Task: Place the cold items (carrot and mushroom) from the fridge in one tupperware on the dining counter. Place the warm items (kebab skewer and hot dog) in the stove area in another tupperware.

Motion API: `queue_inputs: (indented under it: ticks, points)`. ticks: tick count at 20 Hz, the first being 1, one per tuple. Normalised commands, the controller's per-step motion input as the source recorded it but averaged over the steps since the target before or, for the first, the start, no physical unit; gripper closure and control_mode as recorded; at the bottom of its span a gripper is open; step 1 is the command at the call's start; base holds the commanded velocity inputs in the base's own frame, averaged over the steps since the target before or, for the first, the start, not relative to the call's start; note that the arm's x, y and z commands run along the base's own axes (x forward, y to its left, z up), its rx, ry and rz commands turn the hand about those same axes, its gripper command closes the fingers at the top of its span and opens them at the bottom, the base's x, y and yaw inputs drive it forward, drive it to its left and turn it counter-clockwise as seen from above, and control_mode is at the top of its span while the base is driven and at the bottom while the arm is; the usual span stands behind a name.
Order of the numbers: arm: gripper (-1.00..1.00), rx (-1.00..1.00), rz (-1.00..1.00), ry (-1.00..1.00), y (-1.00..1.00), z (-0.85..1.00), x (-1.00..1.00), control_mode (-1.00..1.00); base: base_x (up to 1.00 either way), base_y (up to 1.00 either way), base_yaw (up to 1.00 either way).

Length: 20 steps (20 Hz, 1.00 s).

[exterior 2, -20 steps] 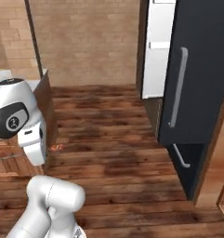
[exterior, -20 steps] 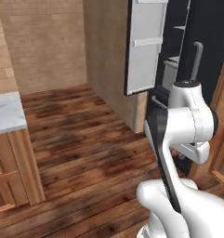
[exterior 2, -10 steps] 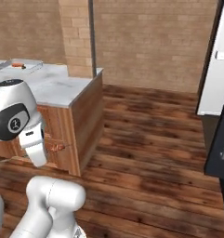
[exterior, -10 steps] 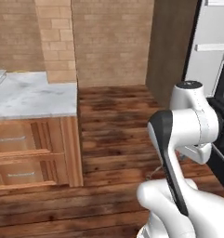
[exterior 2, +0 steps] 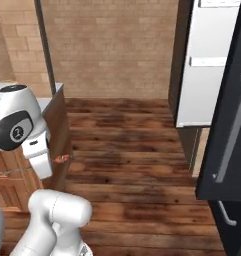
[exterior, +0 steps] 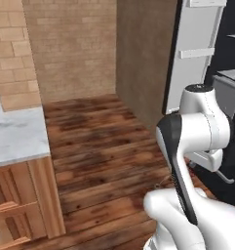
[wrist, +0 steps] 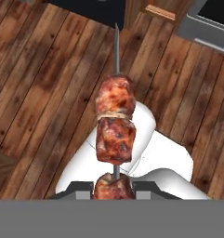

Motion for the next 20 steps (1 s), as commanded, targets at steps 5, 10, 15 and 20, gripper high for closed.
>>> queue_inputs:
  ticks: [5,10,15,20]
  points:
    - [1.00,0.00,0.00,0.00,0.00,0.00,0.00,1.00,1.00,0.18,0.22]
    - [1.00,0.00,0.00,0.00,0.00,0.00,0.00,1.00,1.00,-0.29,0.19]
    - [1.00,0.00,0.00,0.00,0.00,0.00,0.00,1.00,1.00,-0.05,-0.02]
    - [1.00,0.00,0.00,0.00,0.00,0.00,0.00,1.00,1.00,0.02,-0.03]
